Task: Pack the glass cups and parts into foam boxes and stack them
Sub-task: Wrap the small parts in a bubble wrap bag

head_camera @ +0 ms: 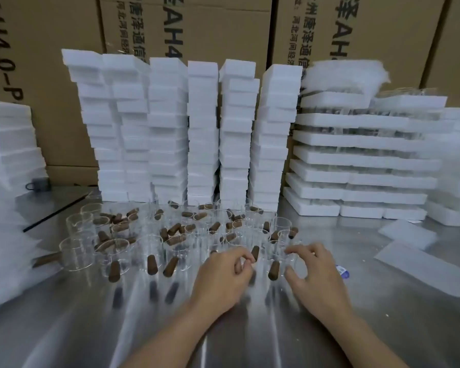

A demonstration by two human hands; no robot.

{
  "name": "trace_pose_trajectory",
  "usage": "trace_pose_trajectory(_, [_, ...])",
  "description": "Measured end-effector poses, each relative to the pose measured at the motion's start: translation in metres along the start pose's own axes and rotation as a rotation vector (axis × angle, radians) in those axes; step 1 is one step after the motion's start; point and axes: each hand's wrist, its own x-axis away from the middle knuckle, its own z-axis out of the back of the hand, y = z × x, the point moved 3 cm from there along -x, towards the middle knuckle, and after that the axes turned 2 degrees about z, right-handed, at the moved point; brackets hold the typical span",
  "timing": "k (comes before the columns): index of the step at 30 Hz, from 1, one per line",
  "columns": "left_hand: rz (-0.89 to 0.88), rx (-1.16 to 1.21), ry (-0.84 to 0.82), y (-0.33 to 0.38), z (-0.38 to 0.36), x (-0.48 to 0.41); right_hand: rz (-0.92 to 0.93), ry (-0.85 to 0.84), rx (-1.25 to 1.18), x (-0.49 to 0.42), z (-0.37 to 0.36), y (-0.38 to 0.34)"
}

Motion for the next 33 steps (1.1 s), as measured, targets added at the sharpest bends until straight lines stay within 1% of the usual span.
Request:
trace_pose_trajectory(3, [-0.027,-0.02,0.003,0.004,-0.001,0.002,0.05,0.014,-0.075,0.001,0.001,-0.006])
trace_pose_trajectory(4, [-0.019,-0.014,-0.002,0.005,-0.001,0.004,0.034,-0.004,-0.103,0.001,0.001,-0.005])
trace_pose_trajectory(6, [-0.004,0.029,0.018,0.006,-0.001,0.006,0.026,-0.03,-0.155,0.003,0.0,-0.006])
trace_pose_trajectory(8, [0.007,0.086,0.039,0.007,-0.001,0.008,0.025,-0.018,-0.232,0.004,0.004,-0.01])
trace_pose_trajectory(10, [0.021,0.2,0.07,0.014,-0.001,0.008,0.092,0.086,-0.308,0.003,0.013,-0.023])
trace_pose_trajectory(12, [0.033,0.371,0.084,0.02,0.001,0.008,0.183,0.211,-0.355,-0.001,0.021,-0.043])
trace_pose_trajectory(13, [0.036,0.452,0.089,0.024,0.002,0.008,0.23,0.246,-0.356,-0.004,0.024,-0.054])
trace_pose_trajectory(15, [0.062,0.572,0.116,0.029,0.005,0.007,0.306,0.25,-0.337,-0.015,0.024,-0.069])
trace_pose_trajectory(17, [0.109,0.657,0.149,0.03,0.01,0.006,0.333,0.245,-0.34,-0.025,0.022,-0.081])
trace_pose_trajectory(19, [0.168,0.759,0.164,0.031,0.012,0.006,0.303,0.299,-0.413,-0.025,0.014,-0.087])
trace_pose_trajectory(22, [0.257,0.923,0.175,0.031,0.009,0.008,0.132,0.377,-0.607,-0.012,-0.003,-0.09])
trace_pose_trajectory(25, [0.356,1.079,0.172,0.031,0.003,0.009,0.006,0.32,-0.761,-0.006,-0.015,-0.085])
trace_pose_trajectory(27, [0.4,1.196,0.17,0.032,0.002,0.008,0.005,0.226,-0.825,-0.004,-0.017,-0.084])
trace_pose_trajectory(29, [0.415,1.27,0.179,0.035,0.003,0.006,0.026,0.164,-0.835,-0.004,-0.015,-0.087])
trace_pose_trajectory(33, [0.399,1.277,0.176,0.036,0.008,0.005,0.039,0.117,-0.825,-0.003,-0.014,-0.094])
